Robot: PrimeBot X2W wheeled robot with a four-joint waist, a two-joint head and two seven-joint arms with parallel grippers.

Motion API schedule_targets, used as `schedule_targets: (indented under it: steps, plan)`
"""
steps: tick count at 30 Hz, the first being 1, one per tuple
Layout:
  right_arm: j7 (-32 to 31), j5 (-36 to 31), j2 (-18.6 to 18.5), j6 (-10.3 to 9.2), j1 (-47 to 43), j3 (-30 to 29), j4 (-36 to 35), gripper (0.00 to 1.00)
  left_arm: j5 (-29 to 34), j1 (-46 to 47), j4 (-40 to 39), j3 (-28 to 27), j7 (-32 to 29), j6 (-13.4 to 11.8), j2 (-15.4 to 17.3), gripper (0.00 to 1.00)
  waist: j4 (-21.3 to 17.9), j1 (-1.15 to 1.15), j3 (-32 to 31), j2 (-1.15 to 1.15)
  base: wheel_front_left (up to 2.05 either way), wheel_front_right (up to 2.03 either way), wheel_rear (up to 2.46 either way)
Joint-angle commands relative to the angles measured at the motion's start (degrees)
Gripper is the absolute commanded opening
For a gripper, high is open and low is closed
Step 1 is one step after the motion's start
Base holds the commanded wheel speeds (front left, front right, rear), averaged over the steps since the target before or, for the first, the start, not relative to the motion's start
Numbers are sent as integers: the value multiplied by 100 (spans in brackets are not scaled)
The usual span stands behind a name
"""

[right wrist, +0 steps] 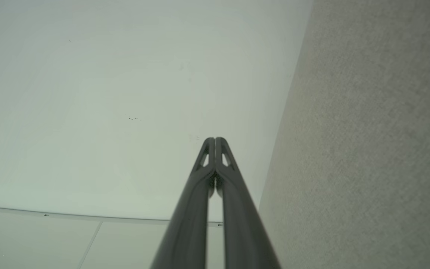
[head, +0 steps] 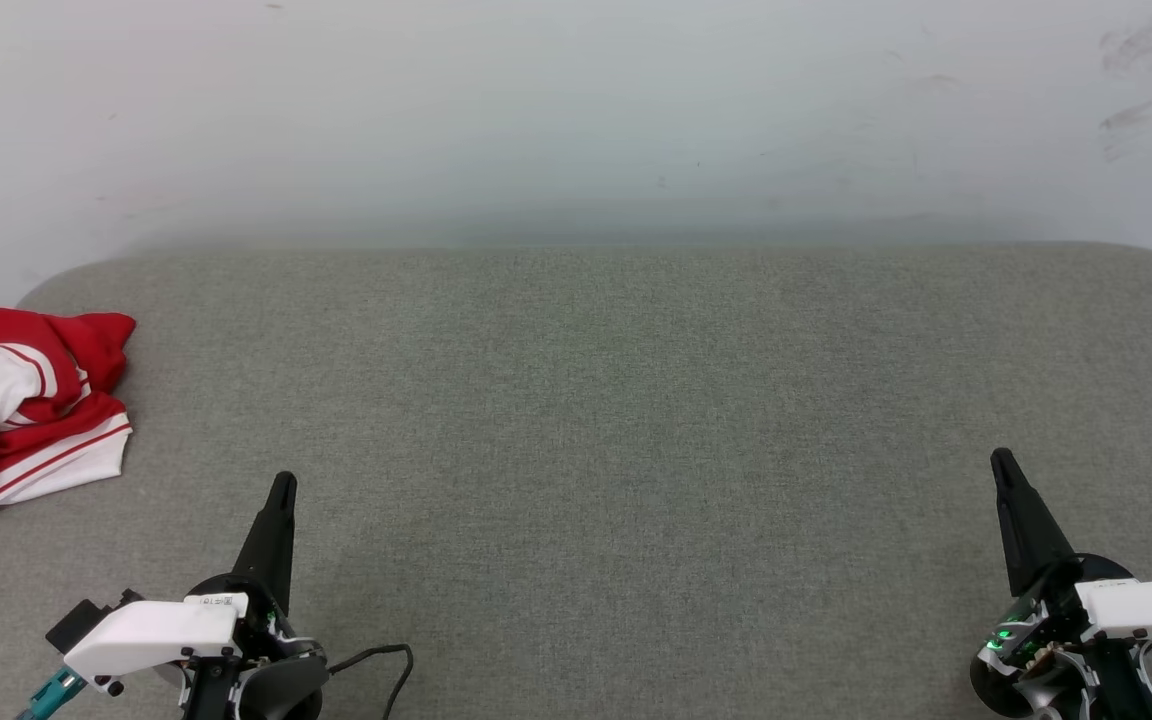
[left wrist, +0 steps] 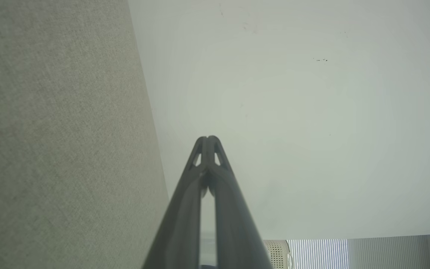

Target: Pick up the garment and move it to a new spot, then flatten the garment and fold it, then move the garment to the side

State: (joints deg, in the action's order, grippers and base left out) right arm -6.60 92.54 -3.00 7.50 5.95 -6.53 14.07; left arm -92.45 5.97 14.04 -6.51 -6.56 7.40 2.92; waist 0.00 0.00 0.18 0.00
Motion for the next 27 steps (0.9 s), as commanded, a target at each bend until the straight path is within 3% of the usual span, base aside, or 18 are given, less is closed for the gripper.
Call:
schedule_targets:
  steps: [1, 10, 11, 27]
  plan:
    - [0, -28, 25, -2, 64, 5, 2, 0, 9, 59, 4, -6, -3, 18, -3, 0, 0, 0, 0, 0, 0, 0, 0]
    - [0, -29, 25, -2, 64, 5, 2, 0, 9, 59, 4, -6, -3, 18, -3, 0, 0, 0, 0, 0, 0, 0, 0]
    - [2, -1, 0, 1, -9, 0, 16, 100, 2, -9, 14, 4, 4, -1, -1, 100, 0, 0, 0, 0, 0, 0, 0]
    - [348, -351, 6, 0, -333, 82, 96, 100, 359, -285, 127, 89, 349, -5, -27, 100, -10, 0, 6, 0, 0, 0, 0]
